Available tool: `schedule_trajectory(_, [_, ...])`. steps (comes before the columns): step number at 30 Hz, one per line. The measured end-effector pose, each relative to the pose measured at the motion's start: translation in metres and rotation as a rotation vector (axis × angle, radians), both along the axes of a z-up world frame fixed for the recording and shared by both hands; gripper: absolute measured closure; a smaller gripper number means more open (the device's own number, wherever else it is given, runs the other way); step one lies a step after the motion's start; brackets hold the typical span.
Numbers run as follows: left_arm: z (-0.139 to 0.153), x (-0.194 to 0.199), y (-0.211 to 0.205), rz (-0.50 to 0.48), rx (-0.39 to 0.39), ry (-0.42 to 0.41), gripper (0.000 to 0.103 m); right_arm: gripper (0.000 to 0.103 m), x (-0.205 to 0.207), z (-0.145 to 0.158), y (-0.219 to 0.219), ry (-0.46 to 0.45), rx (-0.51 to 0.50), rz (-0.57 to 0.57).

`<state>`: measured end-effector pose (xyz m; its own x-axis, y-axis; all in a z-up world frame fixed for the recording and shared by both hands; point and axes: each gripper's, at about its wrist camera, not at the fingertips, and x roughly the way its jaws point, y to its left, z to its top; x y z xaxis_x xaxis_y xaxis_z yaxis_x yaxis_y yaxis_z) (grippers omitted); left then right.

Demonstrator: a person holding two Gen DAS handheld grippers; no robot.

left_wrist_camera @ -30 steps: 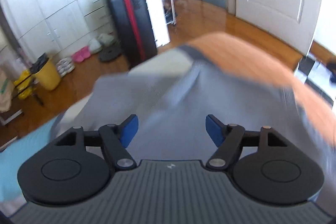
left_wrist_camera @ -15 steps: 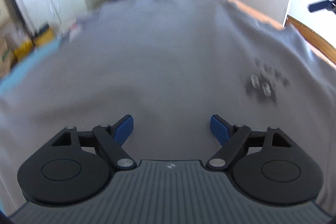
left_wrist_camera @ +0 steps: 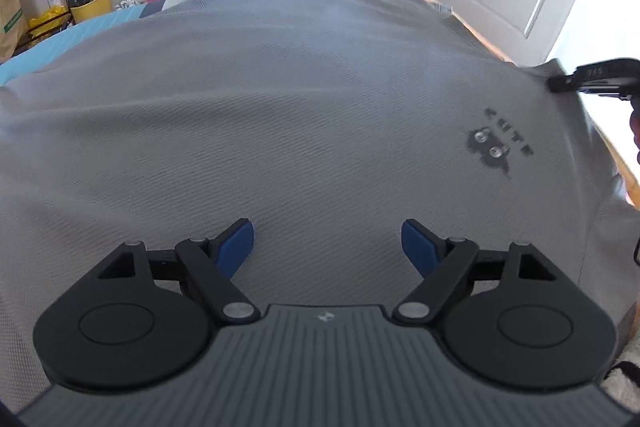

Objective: Fold clothes

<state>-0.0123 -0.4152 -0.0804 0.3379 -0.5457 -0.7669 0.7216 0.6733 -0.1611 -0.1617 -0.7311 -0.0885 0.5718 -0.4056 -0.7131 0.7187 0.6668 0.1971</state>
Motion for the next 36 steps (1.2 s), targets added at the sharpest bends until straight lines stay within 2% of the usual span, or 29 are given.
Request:
schedule_trajectory(1, [0.001, 0.002, 0.003, 0.005, -0.005, 0.027, 0.022, 0.099, -0.008, 0.001, -0.009, -0.014, 0.034, -0.06])
schedule_trajectory(3, [0.001, 0.007, 0.012, 0.033, -0.011, 0.087, 0.021, 0.095, -0.015, -0.011, -0.025, -0.005, 0.153, -0.103])
schedule_trajectory(4, [0.0, 0.008, 0.016, 0.049, -0.001, 0.102, 0.021, 0.085, -0.017, -0.017, -0.028, 0.005, 0.185, -0.117])
schedule_trajectory(5, [-0.002, 0.008, 0.02, 0.062, 0.014, 0.113, 0.021, 0.081, -0.021, -0.022, -0.028, 0.009, 0.202, -0.132])
schedule_trajectory(7, [-0.003, 0.006, 0.026, 0.067, 0.06, 0.097, 0.021, 0.062, -0.033, -0.021, -0.025, -0.013, 0.214, -0.15])
schedule_trajectory(8, [-0.001, 0.004, 0.029, 0.07, 0.089, 0.084, 0.02, 0.059, -0.041, -0.018, -0.025, -0.037, 0.224, -0.154])
schedule_trajectory(11, [0.001, 0.004, 0.049, 0.117, 0.165, 0.046, 0.02, 0.058, -0.064, -0.01, -0.024, -0.11, 0.285, -0.1])
schedule_trajectory(14, [0.005, 0.023, 0.081, 0.232, 0.217, 0.045, 0.02, 0.058, -0.085, 0.0, -0.018, -0.124, 0.341, -0.008])
schedule_trajectory(19, [0.043, 0.058, 0.151, 0.374, 0.103, 0.058, 0.02, 0.055, -0.105, 0.034, 0.004, -0.035, 0.301, 0.147])
schedule_trajectory(21, [0.054, 0.07, 0.173, 0.401, 0.088, 0.073, 0.015, 0.052, -0.104, 0.052, 0.017, -0.018, 0.276, 0.189])
schedule_trajectory(22, [0.059, 0.077, 0.184, 0.415, 0.084, 0.082, 0.015, 0.05, -0.1, 0.062, 0.024, -0.015, 0.265, 0.206])
schedule_trajectory(24, [0.061, 0.089, 0.196, 0.404, 0.128, 0.091, 0.015, 0.048, -0.089, 0.081, 0.04, -0.02, 0.249, 0.237])
schedule_trajectory(29, [0.049, 0.091, 0.22, 0.349, 0.213, 0.143, 0.015, 0.045, -0.034, 0.116, 0.085, -0.105, 0.272, 0.313])
schedule_trajectory(32, [0.036, 0.084, 0.228, 0.335, 0.225, 0.229, 0.015, 0.045, 0.01, 0.118, 0.112, -0.117, 0.317, 0.337])
schedule_trajectory(36, [0.004, 0.063, 0.238, 0.325, 0.167, 0.416, 0.015, 0.045, 0.059, 0.096, 0.146, -0.079, 0.353, 0.403])
